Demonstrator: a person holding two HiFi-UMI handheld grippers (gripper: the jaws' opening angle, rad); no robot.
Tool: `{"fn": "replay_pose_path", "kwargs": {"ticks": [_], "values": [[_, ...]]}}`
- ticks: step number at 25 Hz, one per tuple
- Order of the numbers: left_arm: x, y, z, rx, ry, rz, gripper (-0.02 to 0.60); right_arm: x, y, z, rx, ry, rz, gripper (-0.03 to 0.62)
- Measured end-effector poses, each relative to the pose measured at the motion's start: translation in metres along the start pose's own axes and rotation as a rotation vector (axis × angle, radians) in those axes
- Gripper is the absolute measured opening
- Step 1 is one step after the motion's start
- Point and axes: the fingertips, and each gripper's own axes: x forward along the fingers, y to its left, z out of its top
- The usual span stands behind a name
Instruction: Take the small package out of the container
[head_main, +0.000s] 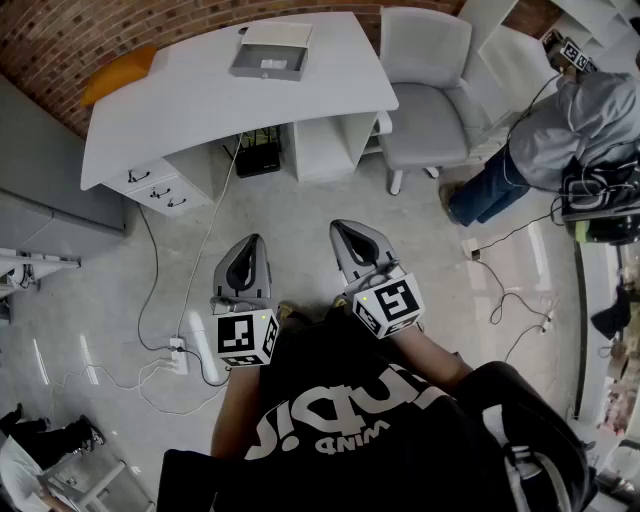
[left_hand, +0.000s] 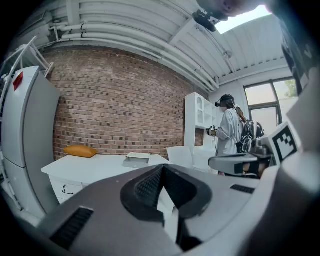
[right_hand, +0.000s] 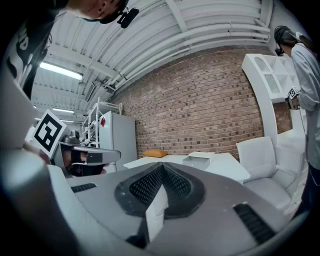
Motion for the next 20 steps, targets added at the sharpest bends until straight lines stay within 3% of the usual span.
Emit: {"fn": "replay_pose_path", "kwargs": {"ticks": [13, 20], "values": [[-0.001, 0.006, -0.001, -0.008, 0.011, -0.032, 0.005, 0.011, 0.021, -0.001, 0.011, 0.001, 0.023, -0.003], [-0.012, 0.031, 0.002, -0.008, 0.007, -0.069, 0.005, 0.019, 0.045, 0.0, 0.019, -0.006, 0.004, -0.003]]}}
